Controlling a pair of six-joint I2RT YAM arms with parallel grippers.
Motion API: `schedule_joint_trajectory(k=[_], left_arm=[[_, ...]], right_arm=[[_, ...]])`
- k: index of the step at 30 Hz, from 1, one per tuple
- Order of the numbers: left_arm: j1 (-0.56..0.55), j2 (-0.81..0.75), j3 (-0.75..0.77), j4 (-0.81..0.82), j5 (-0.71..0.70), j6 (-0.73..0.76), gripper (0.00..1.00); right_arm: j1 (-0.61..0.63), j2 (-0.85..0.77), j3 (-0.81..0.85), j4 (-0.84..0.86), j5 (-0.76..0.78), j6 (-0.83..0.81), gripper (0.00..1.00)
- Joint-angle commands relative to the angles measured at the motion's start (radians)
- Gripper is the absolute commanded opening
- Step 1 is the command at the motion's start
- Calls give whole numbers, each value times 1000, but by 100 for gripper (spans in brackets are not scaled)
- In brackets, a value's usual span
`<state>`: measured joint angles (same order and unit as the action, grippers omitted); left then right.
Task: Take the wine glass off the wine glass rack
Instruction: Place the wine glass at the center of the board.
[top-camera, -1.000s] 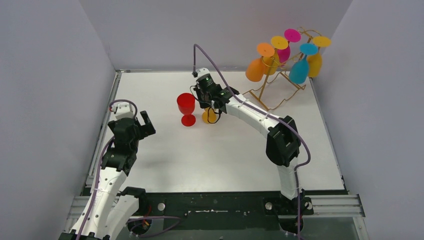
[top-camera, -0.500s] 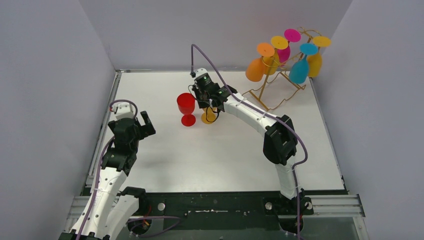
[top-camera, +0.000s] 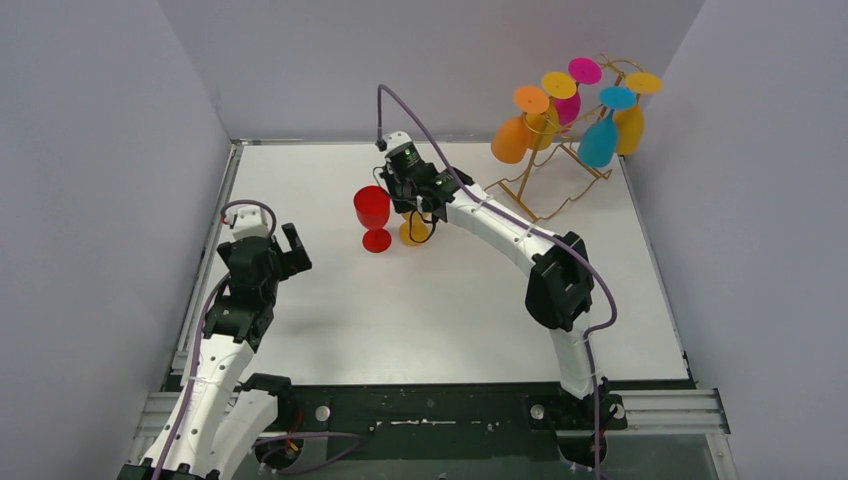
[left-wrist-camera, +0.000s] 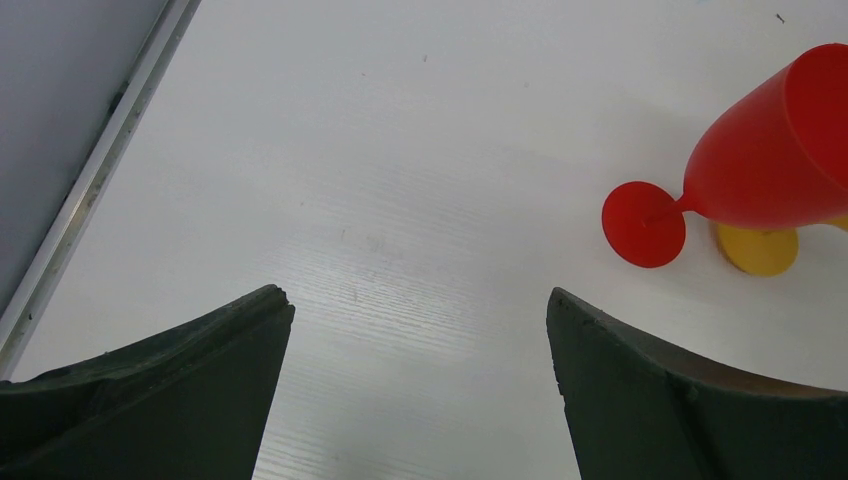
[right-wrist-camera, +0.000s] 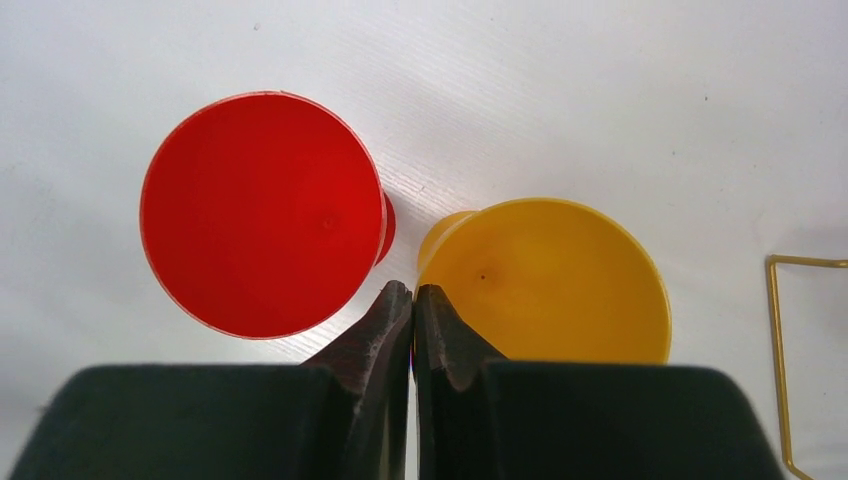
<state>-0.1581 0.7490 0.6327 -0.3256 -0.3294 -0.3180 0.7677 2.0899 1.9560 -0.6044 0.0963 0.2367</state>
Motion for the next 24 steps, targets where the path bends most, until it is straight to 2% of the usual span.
schedule_joint_trajectory(k=[1, 21, 24], left_arm=[[-4, -3, 4, 23, 10, 13, 97], [-3, 3, 9, 18, 22, 30, 97], [-2, 5, 10, 14, 18, 30, 97]], right_arm=[[10, 13, 75, 15, 43, -21, 2], [14, 63, 93, -1, 40, -27, 3], [14, 54, 88, 2, 53, -32, 10]])
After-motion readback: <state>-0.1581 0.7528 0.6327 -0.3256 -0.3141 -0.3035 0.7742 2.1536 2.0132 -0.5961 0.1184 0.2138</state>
